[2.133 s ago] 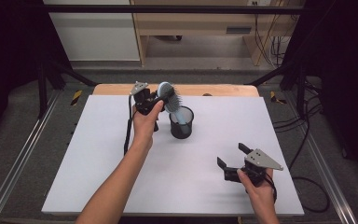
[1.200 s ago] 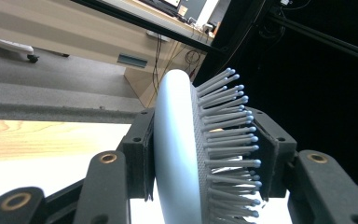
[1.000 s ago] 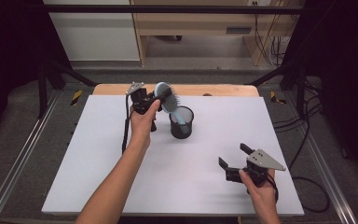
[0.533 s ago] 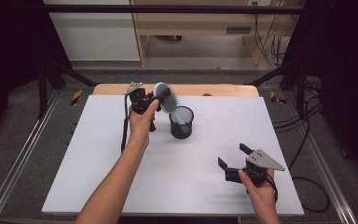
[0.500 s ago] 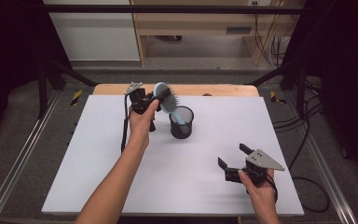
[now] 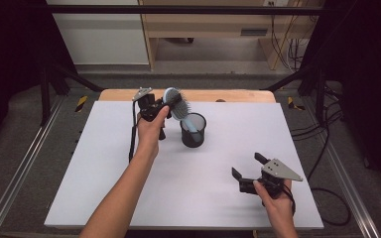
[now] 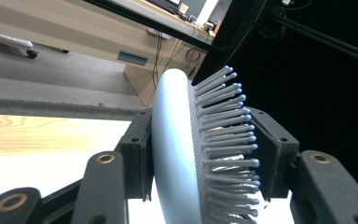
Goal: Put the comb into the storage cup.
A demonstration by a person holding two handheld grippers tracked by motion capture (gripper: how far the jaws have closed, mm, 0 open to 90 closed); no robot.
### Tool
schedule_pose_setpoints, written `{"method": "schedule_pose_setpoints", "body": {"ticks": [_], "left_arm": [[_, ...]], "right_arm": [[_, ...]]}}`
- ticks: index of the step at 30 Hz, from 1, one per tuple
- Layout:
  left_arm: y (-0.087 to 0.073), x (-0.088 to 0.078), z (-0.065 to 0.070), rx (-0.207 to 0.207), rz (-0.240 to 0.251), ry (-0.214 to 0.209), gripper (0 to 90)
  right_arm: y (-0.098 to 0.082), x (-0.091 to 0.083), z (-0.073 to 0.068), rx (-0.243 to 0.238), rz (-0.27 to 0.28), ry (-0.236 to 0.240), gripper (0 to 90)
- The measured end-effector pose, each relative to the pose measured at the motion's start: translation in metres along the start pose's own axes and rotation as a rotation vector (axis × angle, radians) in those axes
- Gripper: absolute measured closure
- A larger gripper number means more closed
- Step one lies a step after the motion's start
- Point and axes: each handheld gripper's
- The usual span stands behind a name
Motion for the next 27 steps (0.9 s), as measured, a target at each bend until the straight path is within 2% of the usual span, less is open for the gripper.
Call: {"method": "schedule_pose_setpoints", "body": {"ticks": [22,27], "left_arm": [[-0.0005,0.0005,0.0002,0.033,-0.007,0.008,45.1],[-0.0021,0.0012,-0.0003,0.053,-0.019,0.024,40.2]], "right_arm": [[-0.0001,0.0009,-0.0010,-0.002,-0.003,0.005,3.3],[-0.0002,0.0011,-0.0010,-0.003,-0.003,0.006,3.3]]}}
Point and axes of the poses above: each handheld gripper's, and its own axes: x roughly forward along the jaws, y roughly out of its top, z roughly to its right, and after that the axes turned 15 degrees about -x, right-handed
